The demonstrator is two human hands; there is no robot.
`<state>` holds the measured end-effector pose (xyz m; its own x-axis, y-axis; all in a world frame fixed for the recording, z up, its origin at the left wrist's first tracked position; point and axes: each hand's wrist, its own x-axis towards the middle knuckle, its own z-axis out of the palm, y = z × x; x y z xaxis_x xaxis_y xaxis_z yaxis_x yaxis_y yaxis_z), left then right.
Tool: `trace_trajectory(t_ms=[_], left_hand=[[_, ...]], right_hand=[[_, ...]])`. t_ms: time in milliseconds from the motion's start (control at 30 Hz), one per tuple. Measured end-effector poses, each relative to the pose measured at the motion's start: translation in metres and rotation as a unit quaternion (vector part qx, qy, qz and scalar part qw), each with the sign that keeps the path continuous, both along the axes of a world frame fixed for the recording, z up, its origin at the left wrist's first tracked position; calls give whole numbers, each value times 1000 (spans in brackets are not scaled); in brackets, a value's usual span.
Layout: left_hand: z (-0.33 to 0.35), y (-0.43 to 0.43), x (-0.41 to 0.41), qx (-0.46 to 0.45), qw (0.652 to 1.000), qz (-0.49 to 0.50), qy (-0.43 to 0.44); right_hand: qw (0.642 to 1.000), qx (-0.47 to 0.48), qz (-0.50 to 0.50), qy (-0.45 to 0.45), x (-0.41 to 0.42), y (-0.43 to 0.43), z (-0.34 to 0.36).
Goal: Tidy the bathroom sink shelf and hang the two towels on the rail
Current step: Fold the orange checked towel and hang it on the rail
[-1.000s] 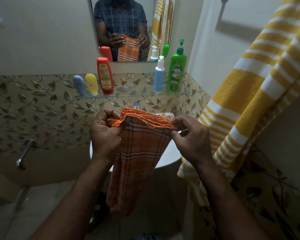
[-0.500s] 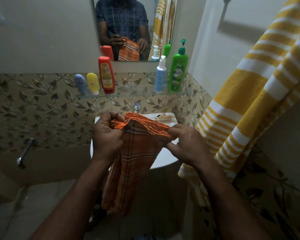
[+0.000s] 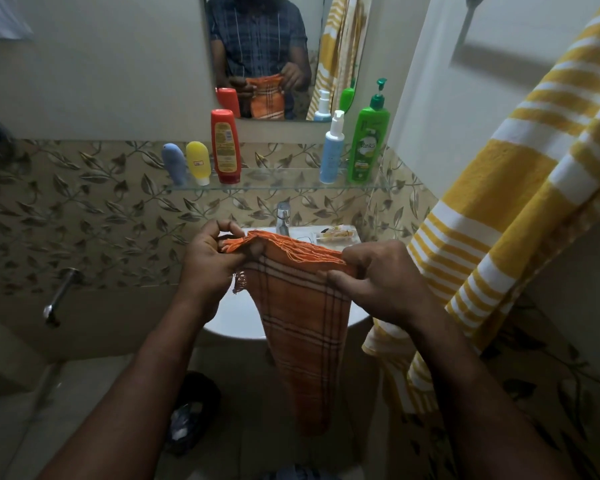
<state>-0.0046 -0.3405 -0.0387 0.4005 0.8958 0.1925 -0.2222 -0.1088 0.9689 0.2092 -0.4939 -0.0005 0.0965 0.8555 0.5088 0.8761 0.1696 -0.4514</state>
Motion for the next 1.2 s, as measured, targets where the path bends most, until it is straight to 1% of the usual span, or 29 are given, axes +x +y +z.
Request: trace_trajectory(t_ms=[67, 100, 133, 167, 200, 233, 267, 333, 400, 433, 467, 500, 533, 567, 600, 633, 667, 700, 733, 800, 833, 867, 900, 1000, 1033, 1100, 1133, 1200], left_hand=[[1, -1, 0, -33, 997, -34, -68], [0, -1, -2, -55, 991, -73, -95], [-5, -1, -3, -66, 986, -124, -91], [-11, -3, -3, -63, 981, -176, -56], [-19, -6, -2, -47, 977, -207, 0], [-27, -10, -1, -30, 976, -209, 48], [-33, -13, 2, -25, 979, -190, 68], [-35, -18, 6, -51, 986, -154, 40], [-31, -20, 7, -77, 986, -146, 1], [-28, -21, 9, -84, 986, -142, -6], [-25, -23, 11, -86, 986, -142, -8], [-21, -24, 14, -85, 986, -144, -7], [-22, -27, 15, -88, 985, -149, -10], [-20, -31, 16, -95, 985, -146, -13], [-17, -34, 20, -104, 985, -136, -17], [-15, -37, 23, -121, 985, -124, -19], [-12, -39, 25, -134, 984, -113, -13], [-10, -40, 26, -135, 986, -100, 4], [-10, -39, 28, -126, 988, -87, 28], [-11, -34, 25, -107, 988, -85, 66], [-13, -29, 21, -100, 987, -98, 74], [-17, -24, 15, -92, 985, -119, 83], [-20, -19, 9, -81, 981, -146, 96], [-40, -20, -7, -45, 961, -233, 142], [-46, -23, -10, -30, 960, -230, 155], [-54, -29, -10, -29, 970, -191, 144], [-54, -32, -9, -43, 976, -172, 126], [-48, -34, -4, -87, 981, -151, 83]], right_hand=[[999, 15, 1, 45, -4, 0, 5], [997, 31, -4, 65, -6, -1, 9], [995, 52, -11, 81, -7, -1, 12], [993, 67, -15, 96, -8, -2, 15], [991, 73, -17, 112, -7, -3, 17], [990, 76, -18, 118, -5, -3, 18], [990, 79, -25, 116, -3, -3, 21], [987, 85, -49, 126, 0, -2, 23], [977, 106, -70, 173, 1, -2, 26], [969, 127, -72, 200, 1, -2, 28], [956, 151, -61, 246, 0, -2, 27], [935, 171, -34, 308, 2, 0, 23], [906, 169, 14, 388, 0, 0, 17], [868, 138, 68, 472, -1, 1, 4], [829, 81, 116, 541, -2, 0, -13], [803, 12, 132, 581, -5, -4, -32], [789, -54, 120, 600, -10, -8, -50], [795, -92, 83, 593, -14, -12, -70], [806, -94, 45, 583, -21, -15, -81], [824, -67, 10, 563, -24, -16, -89], [829, -59, 9, 557, -24, -15, -88], [825, -48, 2, 563, -26, -13, -84], [813, -38, -6, 581, -26, -9, -82], [739, -38, -19, 672, -28, -3, -82], [727, -46, -23, 684, -27, 0, -82], [720, -71, -22, 690, -24, 1, -78], [712, -84, -8, 697, -20, 0, -75], [686, -98, 63, 718, -10, -7, -73]])
